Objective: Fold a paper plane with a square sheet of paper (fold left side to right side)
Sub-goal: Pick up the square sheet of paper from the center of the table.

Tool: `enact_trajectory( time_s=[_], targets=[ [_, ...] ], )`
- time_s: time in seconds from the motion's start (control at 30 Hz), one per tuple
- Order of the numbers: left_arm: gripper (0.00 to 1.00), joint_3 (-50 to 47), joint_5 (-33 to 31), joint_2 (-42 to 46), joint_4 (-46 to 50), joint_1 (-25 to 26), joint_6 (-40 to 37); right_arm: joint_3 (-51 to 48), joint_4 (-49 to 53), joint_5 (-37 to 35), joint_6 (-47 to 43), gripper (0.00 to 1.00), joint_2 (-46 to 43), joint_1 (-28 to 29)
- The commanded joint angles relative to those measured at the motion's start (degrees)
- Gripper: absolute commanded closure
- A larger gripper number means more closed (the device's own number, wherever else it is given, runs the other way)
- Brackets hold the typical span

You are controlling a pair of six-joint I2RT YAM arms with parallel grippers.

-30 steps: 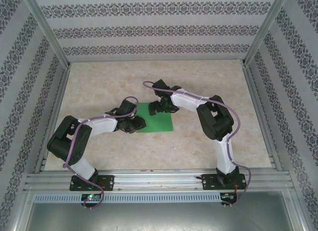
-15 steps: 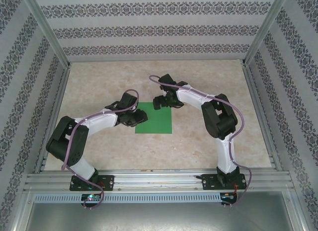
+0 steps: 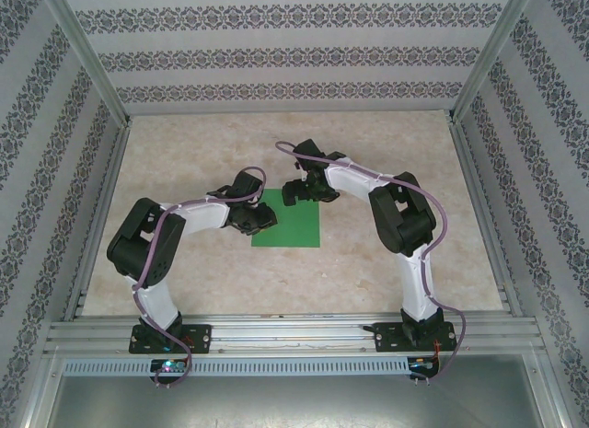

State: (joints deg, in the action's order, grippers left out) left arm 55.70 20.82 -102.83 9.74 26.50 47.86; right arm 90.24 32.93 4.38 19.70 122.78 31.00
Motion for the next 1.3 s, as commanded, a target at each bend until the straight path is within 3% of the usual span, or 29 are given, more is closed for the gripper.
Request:
enact_trajectory(
  time_s=[0.0, 0.47, 0.73, 1.0, 1.27],
  targets=[
    [0.74, -0.72, -0.07, -1.66, -0.57, -0.49, -0.40, 0.14, 0.07, 3.44, 1.31, 0.03, 1.16, 1.10],
    [0.74, -1.34, 0.29, -1.69, -1.38, -0.44, -0.40, -1.63, 0.65, 4.45, 3.58, 0.13, -1.30, 4.33],
    [0.74, -1.74, 1.44, -1.11, -3.73, -0.46, 0.49, -2.32, -0.05, 9.64, 4.59, 0.30, -1.78, 4.49],
    [0.72, -2.00, 1.70, 1.69, -4.65, -0.58, 0.23, -6.00, -4.80, 18.14, 6.80, 0.54, -3.60, 3.15],
    [0.54, -4.71, 2.21, 11.24, -4.53, -2.83, -2.77, -14.37, -16.16, 28.92, 9.64, 0.72, -9.11, -1.36]
  ],
)
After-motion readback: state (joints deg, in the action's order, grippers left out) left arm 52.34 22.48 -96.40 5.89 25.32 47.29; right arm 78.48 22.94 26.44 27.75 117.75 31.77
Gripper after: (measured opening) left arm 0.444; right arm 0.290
